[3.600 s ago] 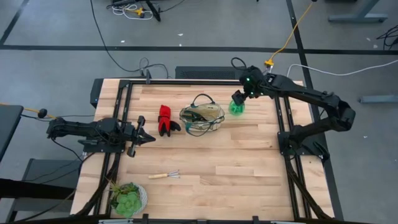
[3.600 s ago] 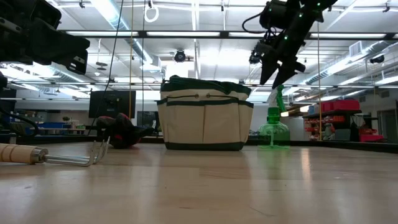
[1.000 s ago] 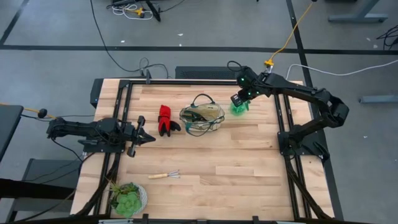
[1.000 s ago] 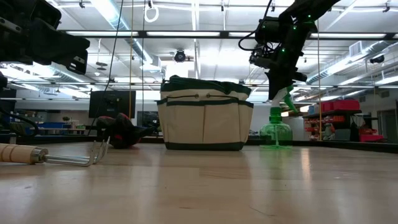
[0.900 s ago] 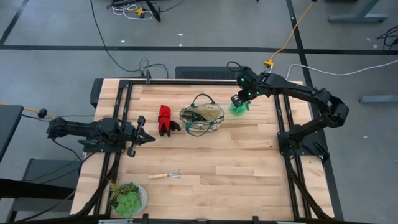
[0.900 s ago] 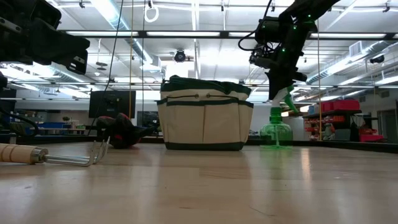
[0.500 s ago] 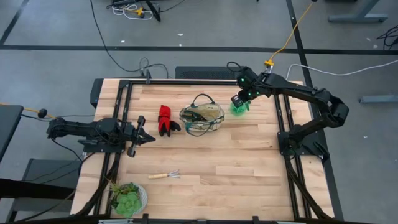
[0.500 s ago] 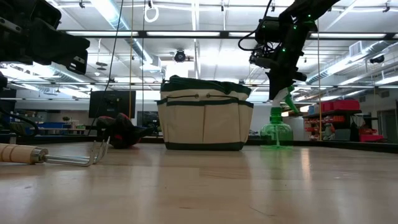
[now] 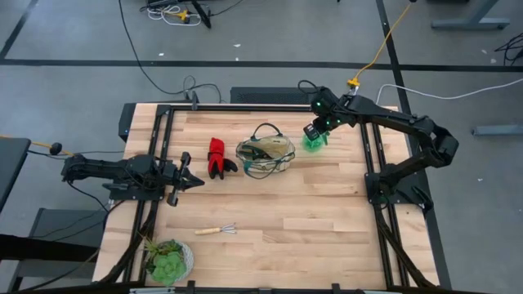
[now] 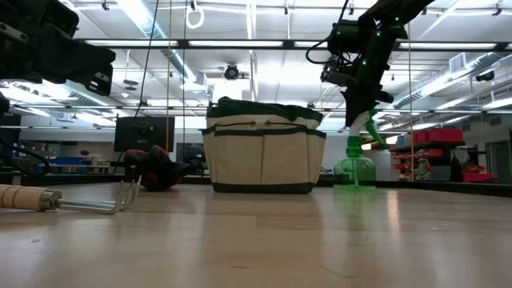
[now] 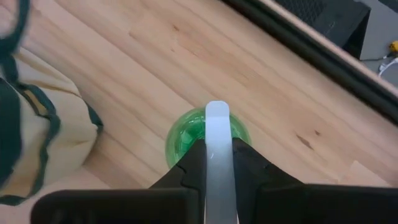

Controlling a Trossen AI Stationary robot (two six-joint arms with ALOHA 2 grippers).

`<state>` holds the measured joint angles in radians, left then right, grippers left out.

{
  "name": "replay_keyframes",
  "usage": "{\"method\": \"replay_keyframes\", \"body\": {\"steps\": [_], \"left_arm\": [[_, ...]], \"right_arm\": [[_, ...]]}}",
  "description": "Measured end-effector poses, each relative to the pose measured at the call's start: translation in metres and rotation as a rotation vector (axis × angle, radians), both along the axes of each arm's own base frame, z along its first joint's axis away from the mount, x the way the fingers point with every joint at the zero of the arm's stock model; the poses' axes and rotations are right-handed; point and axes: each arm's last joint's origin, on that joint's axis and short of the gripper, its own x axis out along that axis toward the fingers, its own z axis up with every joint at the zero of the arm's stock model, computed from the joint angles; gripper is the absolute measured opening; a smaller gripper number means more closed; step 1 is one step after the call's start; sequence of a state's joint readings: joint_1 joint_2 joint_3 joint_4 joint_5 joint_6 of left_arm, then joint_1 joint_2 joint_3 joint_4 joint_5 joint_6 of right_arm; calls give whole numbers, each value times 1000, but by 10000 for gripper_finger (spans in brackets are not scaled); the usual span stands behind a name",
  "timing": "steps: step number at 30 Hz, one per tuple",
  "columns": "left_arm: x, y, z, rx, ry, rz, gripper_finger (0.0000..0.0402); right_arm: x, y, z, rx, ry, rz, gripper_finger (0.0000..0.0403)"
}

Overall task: Pick & Place Garden tools in Gardening bag
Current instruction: Put the white spray bottle into the gardening bag

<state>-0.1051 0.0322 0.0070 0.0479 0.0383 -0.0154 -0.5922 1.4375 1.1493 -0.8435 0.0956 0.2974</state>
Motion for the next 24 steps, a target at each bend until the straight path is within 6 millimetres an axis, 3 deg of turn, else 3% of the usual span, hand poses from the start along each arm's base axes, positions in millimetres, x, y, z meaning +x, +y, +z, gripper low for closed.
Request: {"method": "replay_keyframes", "body": {"steps": [24], "left_arm": [[0, 0, 0, 0, 0, 0, 21]], "right_arm": [[-3, 3, 108, -102, -97, 69, 43]]}}
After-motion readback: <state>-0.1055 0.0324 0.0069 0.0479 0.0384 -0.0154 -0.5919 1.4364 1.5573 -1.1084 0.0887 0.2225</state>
